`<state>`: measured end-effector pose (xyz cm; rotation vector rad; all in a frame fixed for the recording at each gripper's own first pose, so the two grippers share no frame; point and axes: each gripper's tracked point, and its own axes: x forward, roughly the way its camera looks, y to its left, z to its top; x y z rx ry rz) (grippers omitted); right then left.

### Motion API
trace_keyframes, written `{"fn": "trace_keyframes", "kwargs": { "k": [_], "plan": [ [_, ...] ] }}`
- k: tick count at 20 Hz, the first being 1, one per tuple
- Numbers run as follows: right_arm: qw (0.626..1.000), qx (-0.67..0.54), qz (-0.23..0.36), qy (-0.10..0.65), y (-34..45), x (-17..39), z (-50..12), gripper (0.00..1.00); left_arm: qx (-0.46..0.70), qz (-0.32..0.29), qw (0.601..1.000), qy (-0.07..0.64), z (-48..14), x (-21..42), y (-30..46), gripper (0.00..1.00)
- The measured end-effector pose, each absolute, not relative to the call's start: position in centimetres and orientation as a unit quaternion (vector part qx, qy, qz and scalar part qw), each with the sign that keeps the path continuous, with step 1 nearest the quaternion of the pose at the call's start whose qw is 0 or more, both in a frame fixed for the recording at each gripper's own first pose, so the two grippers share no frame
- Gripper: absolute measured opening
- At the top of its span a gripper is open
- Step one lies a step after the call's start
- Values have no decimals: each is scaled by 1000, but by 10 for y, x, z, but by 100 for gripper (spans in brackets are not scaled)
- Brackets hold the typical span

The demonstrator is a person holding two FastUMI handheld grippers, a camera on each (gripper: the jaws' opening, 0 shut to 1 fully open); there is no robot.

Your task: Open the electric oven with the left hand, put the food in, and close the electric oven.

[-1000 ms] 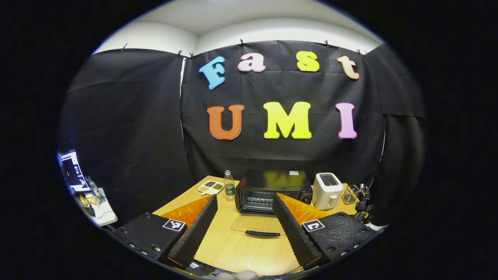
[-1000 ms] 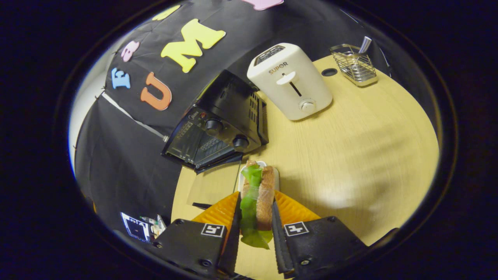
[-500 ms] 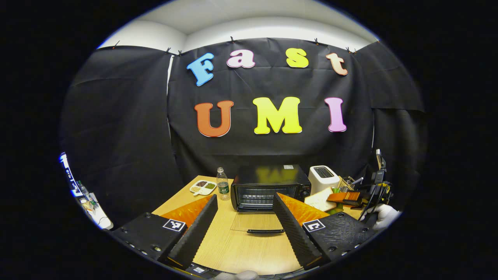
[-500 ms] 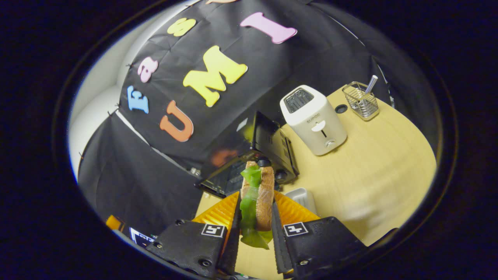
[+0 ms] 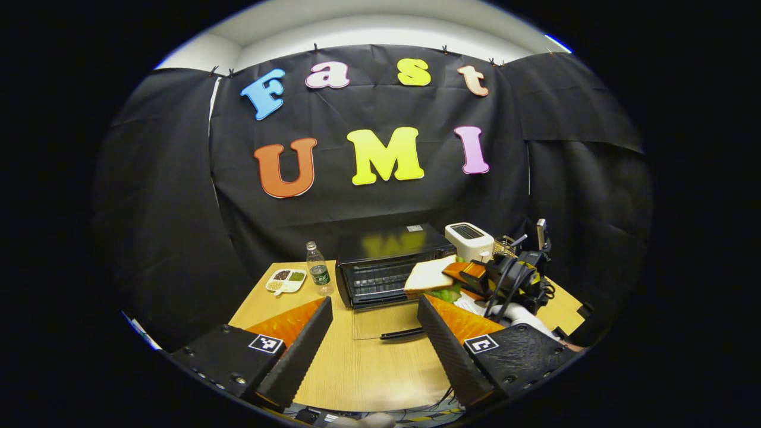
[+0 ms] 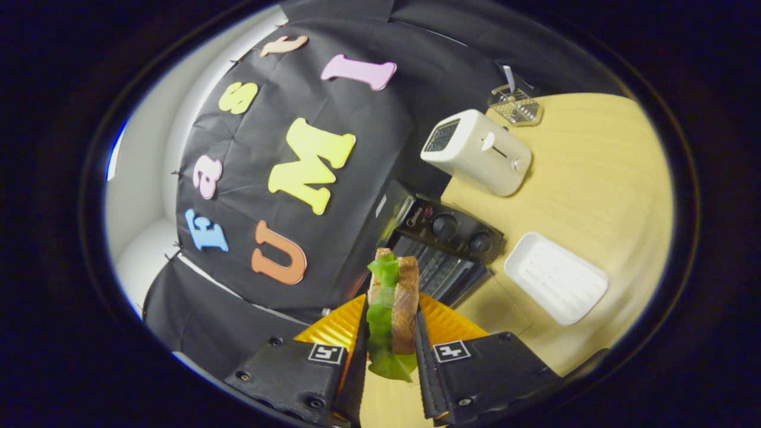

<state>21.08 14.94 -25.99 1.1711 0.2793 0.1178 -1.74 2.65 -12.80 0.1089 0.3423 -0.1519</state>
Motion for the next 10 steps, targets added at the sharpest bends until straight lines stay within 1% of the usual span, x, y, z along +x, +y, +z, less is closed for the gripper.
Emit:
{"fn": "trace_keyframes", "kwargs": {
  "k": [2,5,8,10],
  "plan": [
    [802,584,38,121,169,222,-271,41,52,-84,979,178,-134,-19,32,95],
    [790,605,5,101,186,245,-291,41,50,-92,977,186,-140,-19,41,95],
    [775,624,-15,100,209,274,-309,41,55,-88,977,188,-144,-18,56,95],
    [753,651,-20,93,221,293,-311,41,61,-85,977,188,-145,-13,64,95]
  ]
}}
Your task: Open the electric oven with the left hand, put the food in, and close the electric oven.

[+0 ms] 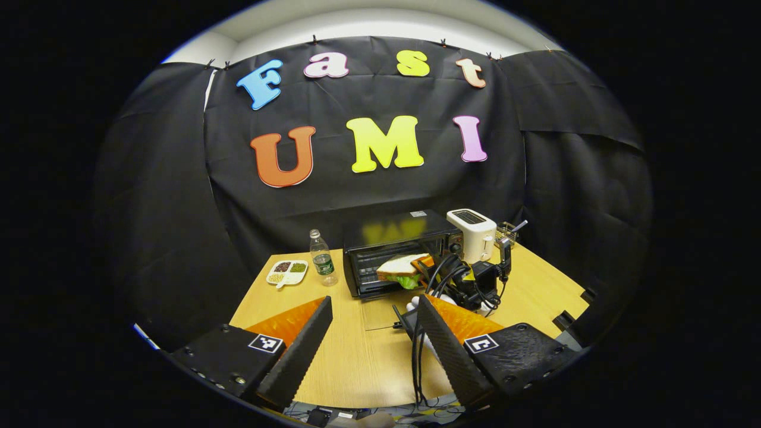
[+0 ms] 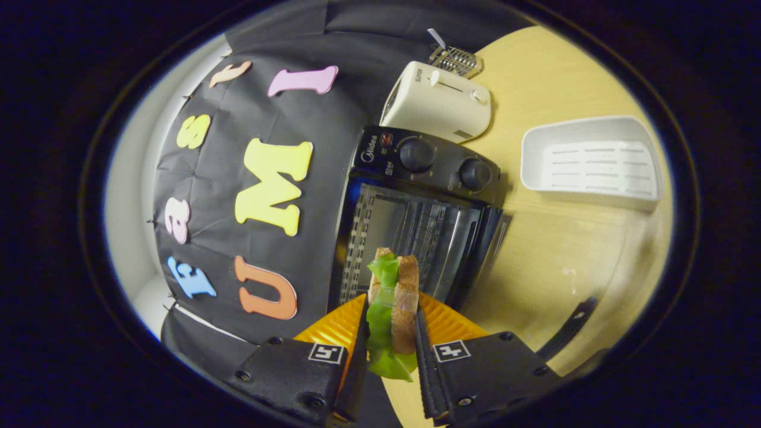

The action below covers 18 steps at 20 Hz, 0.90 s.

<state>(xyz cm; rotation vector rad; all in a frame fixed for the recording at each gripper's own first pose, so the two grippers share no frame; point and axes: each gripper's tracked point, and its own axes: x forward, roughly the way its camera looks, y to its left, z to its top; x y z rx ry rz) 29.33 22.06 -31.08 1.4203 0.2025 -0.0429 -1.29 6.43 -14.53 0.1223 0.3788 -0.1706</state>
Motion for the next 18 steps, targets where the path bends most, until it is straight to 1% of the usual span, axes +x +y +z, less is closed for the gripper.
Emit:
{"fn": "trace_keyframes", "kwargs": {
  "k": [1,3,6,10,11,12,13,15,18],
  "plan": [
    [753,651,-26,94,225,302,-314,41,62,-81,976,191,-149,-11,71,95],
    [764,637,-38,100,229,317,-324,41,50,-75,977,194,-151,-8,77,95],
    [756,643,-56,110,226,334,-343,41,47,-72,977,193,-152,-4,83,95],
    [757,644,-56,99,220,359,-350,41,45,-75,976,201,-163,0,84,95],
    [755,644,-59,104,221,366,-354,31,41,-77,975,203,-166,0,84,95],
    [755,644,-65,104,220,371,-355,32,40,-77,975,203,-167,0,84,95],
    [756,642,-67,105,219,374,-355,42,40,-79,975,204,-167,-1,83,95],
    [765,629,-80,117,218,376,-365,45,38,-80,975,206,-169,0,85,95],
    [776,614,-82,121,216,375,-364,53,30,-74,975,206,-167,0,89,95]
  ]
}}
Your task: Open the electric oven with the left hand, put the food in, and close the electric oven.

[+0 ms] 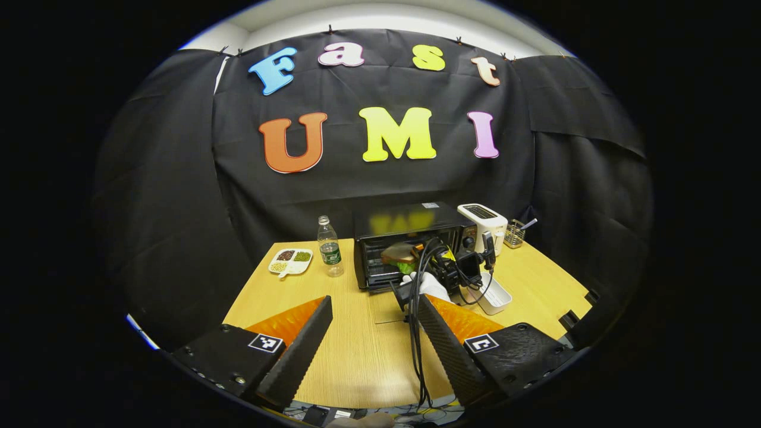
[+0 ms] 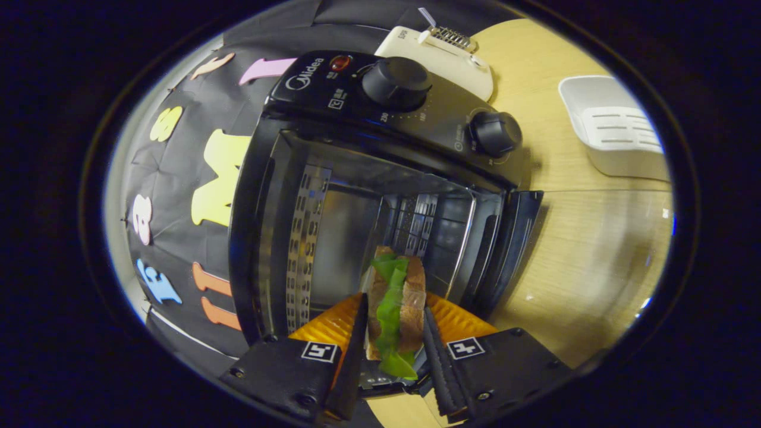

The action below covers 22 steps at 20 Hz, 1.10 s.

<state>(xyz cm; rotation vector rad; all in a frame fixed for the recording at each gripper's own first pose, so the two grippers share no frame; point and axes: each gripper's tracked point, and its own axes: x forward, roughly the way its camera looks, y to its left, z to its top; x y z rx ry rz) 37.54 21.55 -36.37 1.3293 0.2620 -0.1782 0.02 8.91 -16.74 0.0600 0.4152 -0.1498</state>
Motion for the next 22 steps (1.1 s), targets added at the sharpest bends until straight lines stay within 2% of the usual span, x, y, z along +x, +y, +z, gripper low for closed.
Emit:
{"fn": "trace_keyframes", "kwargs": {
  "k": [1,2,3,4,5,6,7,9,14,18,22],
  "plan": [
    [782,605,-81,127,215,374,-363,55,26,-73,976,204,-165,0,89,95],
    [789,597,-84,122,210,369,-358,62,25,-74,976,204,-164,1,88,95],
    [800,583,-86,111,204,368,-352,59,26,-73,976,203,-163,0,89,95],
    [814,561,-96,115,200,363,-350,82,26,-75,976,202,-162,1,88,95],
    [825,541,-100,129,198,359,-352,87,25,-76,977,198,-160,1,87,95],
    [829,534,-97,137,197,354,-350,87,25,-78,978,194,-157,2,85,95],
    [833,528,-96,134,193,351,-346,99,24,-80,978,191,-156,1,85,95],
    [848,503,-90,144,191,349,-348,99,21,-82,978,192,-158,1,81,95],
    [858,480,-102,153,175,340,-349,99,25,-85,978,190,-157,-1,76,95],
    [876,447,-83,163,171,321,-336,99,27,-86,979,185,-156,-1,73,95],
    [925,339,-59,164,157,275,-308,100,30,-80,982,168,-150,4,72,95]
  ]
}}
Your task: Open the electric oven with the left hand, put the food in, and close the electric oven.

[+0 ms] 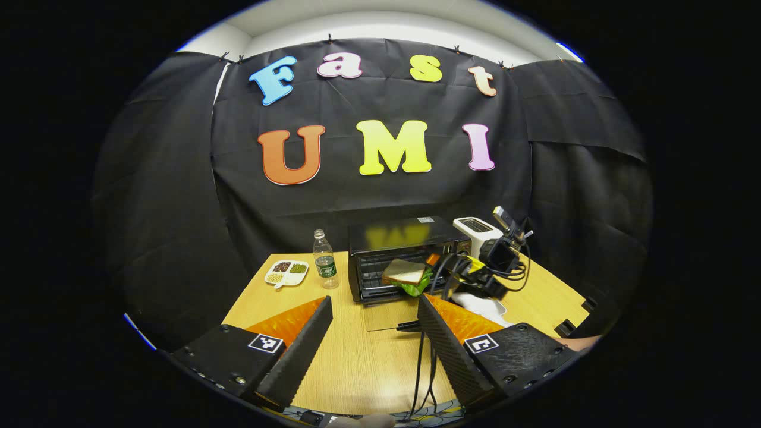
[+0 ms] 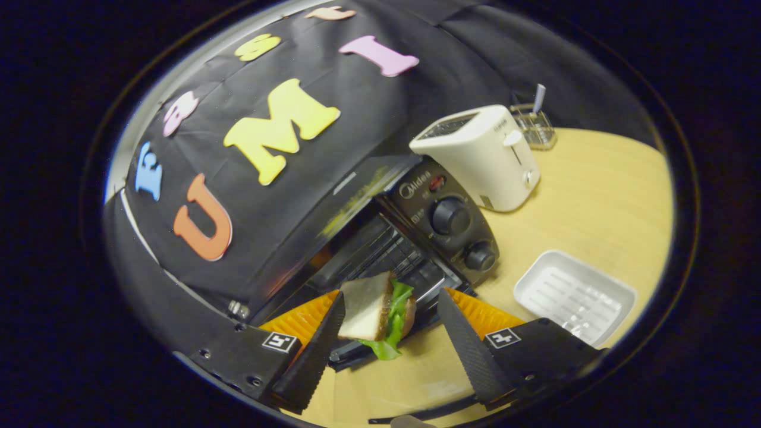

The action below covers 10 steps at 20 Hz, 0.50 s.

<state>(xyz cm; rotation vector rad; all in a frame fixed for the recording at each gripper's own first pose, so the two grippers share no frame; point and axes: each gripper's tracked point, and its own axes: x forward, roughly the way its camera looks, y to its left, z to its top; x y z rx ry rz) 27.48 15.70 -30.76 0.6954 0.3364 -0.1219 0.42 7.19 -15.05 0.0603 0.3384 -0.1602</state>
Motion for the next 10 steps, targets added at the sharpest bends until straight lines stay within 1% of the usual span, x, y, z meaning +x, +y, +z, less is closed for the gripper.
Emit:
{"fn": "trace_keyframes", "kwargs": {
  "k": [3,5,7,10],
  "plan": [
    [956,256,-29,142,131,234,-263,100,33,-76,982,169,-156,8,67,95],
    [971,200,-21,125,102,208,-236,100,33,-62,983,171,-161,13,64,95],
    [982,145,-11,124,74,183,-217,99,31,-40,983,178,-168,17,60,95],
    [991,78,18,105,37,149,-178,99,22,-6,980,197,-194,22,46,95]
  ]
}}
